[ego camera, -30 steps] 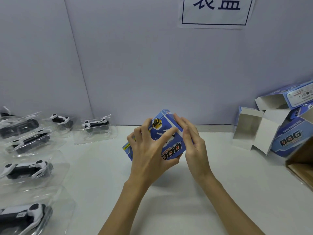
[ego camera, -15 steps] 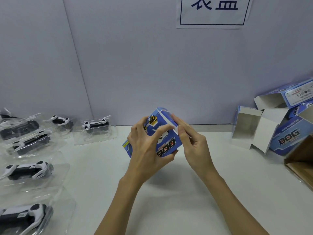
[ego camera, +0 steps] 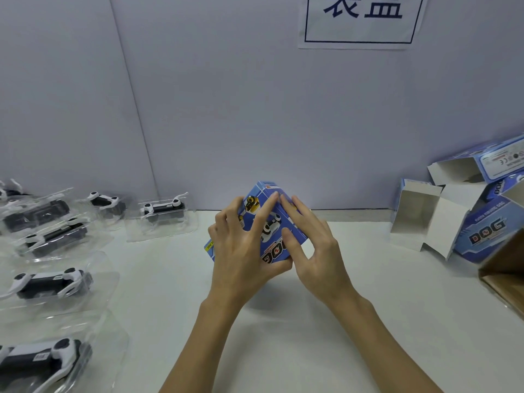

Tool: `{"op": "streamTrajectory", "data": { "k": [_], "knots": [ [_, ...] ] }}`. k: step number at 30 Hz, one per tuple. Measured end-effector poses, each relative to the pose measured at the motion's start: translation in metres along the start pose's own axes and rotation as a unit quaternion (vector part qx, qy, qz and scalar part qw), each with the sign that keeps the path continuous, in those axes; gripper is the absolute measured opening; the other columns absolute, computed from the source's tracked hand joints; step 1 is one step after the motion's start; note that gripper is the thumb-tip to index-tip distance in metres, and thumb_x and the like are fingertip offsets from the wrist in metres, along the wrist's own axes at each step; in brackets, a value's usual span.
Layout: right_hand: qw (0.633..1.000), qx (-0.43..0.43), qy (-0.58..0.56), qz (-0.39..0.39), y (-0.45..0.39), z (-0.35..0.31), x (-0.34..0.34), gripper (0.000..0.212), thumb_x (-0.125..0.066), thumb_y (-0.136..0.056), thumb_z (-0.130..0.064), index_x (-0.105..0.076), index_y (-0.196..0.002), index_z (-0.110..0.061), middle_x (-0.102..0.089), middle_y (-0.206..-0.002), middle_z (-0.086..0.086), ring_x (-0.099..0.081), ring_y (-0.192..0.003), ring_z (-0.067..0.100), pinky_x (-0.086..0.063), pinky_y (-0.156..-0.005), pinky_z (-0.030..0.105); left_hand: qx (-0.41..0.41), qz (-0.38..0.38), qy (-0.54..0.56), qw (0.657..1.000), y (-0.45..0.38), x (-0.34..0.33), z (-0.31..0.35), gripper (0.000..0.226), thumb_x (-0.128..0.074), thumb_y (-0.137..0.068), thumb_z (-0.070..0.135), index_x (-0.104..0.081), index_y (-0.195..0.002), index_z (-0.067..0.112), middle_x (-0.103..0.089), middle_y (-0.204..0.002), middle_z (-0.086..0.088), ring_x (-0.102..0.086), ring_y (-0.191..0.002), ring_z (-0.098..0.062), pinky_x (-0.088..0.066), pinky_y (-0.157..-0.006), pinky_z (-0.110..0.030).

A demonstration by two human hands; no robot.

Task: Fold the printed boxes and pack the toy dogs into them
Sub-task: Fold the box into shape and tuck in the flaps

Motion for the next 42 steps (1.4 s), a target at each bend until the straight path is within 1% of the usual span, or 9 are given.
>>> {"op": "streamTrajectory", "data": {
  "k": [9, 17, 22, 26, 30, 33, 35, 38, 42],
  "knots": [
    [1.0, -0.006, 0.003, 0.011, 0.0, 0.005, 0.0, 0.048, -0.054, -0.104, -0.035, -0.044, -0.15, -0.042, -0.042, -0.158, -0.011, -0.038, -0.144, 0.015, -0.06, -0.09, 0.022, -0.005, -0.003, 0.04, 0.999, 0.0, -0.003, -0.001, 0.094, -0.079, -0.074, 0.061, -0.043, -0.155, 0.032, -0.033, -0.157, -0.005, -0.037, -0.137, -0.028, -0.043, -0.108, -0.049],
    [0.991, -0.098, -0.061, 0.063, -0.001, 0.028, 0.013, 0.048, -0.058, -0.101, -0.038, -0.047, -0.147, -0.048, -0.048, -0.153, -0.008, -0.047, -0.142, 0.02, -0.064, -0.086, 0.037, 0.018, -0.125, 0.091, 0.988, 0.009, -0.039, -0.012, 0.109, -0.072, -0.078, 0.076, -0.015, -0.164, 0.041, 0.004, -0.174, 0.01, 0.003, -0.161, -0.017, -0.007, -0.119, -0.071],
    [0.987, -0.151, 0.049, 0.038, 0.0, 0.047, 0.027, 0.066, -0.047, -0.091, -0.068, -0.039, -0.153, -0.051, -0.04, -0.151, 0.004, -0.042, -0.142, 0.023, -0.054, -0.103, 0.045, 0.199, -0.112, 0.22, 0.948, 0.022, -0.05, -0.053, 0.097, -0.097, -0.064, 0.045, -0.044, -0.144, 0.033, -0.033, -0.153, 0.001, -0.038, -0.135, 0.011, -0.046, -0.109, -0.029],
    [0.981, -0.142, 0.091, -0.09, 0.0, 0.058, 0.021, 0.093, -0.061, -0.077, -0.078, -0.015, -0.156, -0.061, -0.013, -0.162, -0.01, -0.041, -0.143, 0.019, -0.05, -0.106, 0.028, 0.327, -0.067, 0.29, 0.897, 0.032, -0.049, -0.084, 0.096, -0.102, -0.05, 0.048, -0.046, -0.127, 0.035, -0.059, -0.12, 0.015, -0.062, -0.107, 0.003, -0.055, -0.082, -0.022],
    [0.969, -0.154, 0.111, -0.157, 0.002, 0.076, 0.019, 0.116, -0.078, -0.067, -0.065, 0.0, -0.153, -0.068, 0.008, -0.167, -0.022, -0.059, -0.106, 0.005, -0.047, -0.073, -0.001, 0.405, -0.01, 0.4, 0.822, 0.037, -0.049, -0.093, 0.103, -0.098, -0.049, 0.051, -0.044, -0.135, 0.034, -0.07, -0.112, 0.009, -0.072, -0.091, -0.002, -0.056, -0.065, -0.013],
    [0.986, -0.095, 0.089, -0.101, -0.004, 0.067, 0.031, 0.102, -0.084, -0.079, -0.05, -0.019, -0.156, -0.06, -0.032, -0.16, -0.026, -0.061, -0.089, 0.006, -0.047, -0.067, 0.005, 0.433, 0.032, 0.48, 0.762, 0.037, -0.049, -0.094, 0.082, -0.096, -0.06, 0.055, -0.062, -0.126, 0.021, -0.079, -0.103, 0.002, -0.076, -0.089, -0.011, -0.056, -0.069, -0.017],
    [0.994, -0.083, 0.069, -0.035, -0.006, 0.06, 0.042, 0.08, -0.084, -0.08, -0.053, -0.042, -0.147, -0.057, -0.06, -0.123, -0.035, -0.056, -0.069, 0.011, -0.045, -0.064, 0.01, 0.414, 0.028, 0.499, 0.761, 0.033, -0.048, -0.091, 0.064, -0.084, -0.072, 0.066, -0.074, -0.112, 0.017, -0.08, -0.102, -0.002, -0.074, -0.092, -0.02, -0.057, -0.079, -0.028],
    [0.988, -0.152, 0.016, 0.021, -0.006, 0.063, 0.046, 0.037, -0.061, -0.088, -0.072, -0.068, -0.113, -0.045, -0.069, -0.09, -0.023, -0.06, -0.06, 0.006, -0.044, -0.057, 0.014, 0.379, -0.033, 0.516, 0.768, 0.029, -0.052, -0.076, 0.057, -0.074, -0.076, 0.074, -0.075, -0.112, 0.03, -0.079, -0.108, -0.004, -0.075, -0.101, -0.024, -0.06, -0.087, -0.035],
    [0.971, -0.235, -0.023, 0.016, -0.002, 0.073, 0.044, 0.055, -0.035, -0.094, -0.072, -0.068, -0.108, -0.03, -0.073, -0.084, -0.014, -0.068, -0.074, 0.006, -0.052, -0.063, 0.018, 0.353, -0.103, 0.535, 0.761, 0.035, -0.069, -0.057, 0.041, -0.079, -0.079, 0.056, -0.071, -0.117, 0.042, -0.077, -0.116, 0.001, -0.076, -0.103, -0.023, -0.062, -0.077, -0.03]
  ]
}}
Point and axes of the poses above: each hand's wrist, its own y-axis away from the middle knuckle, its own x-axis out of the back of the hand, z = x × y, the point moved 9 cm from there along -y, towards the middle knuckle
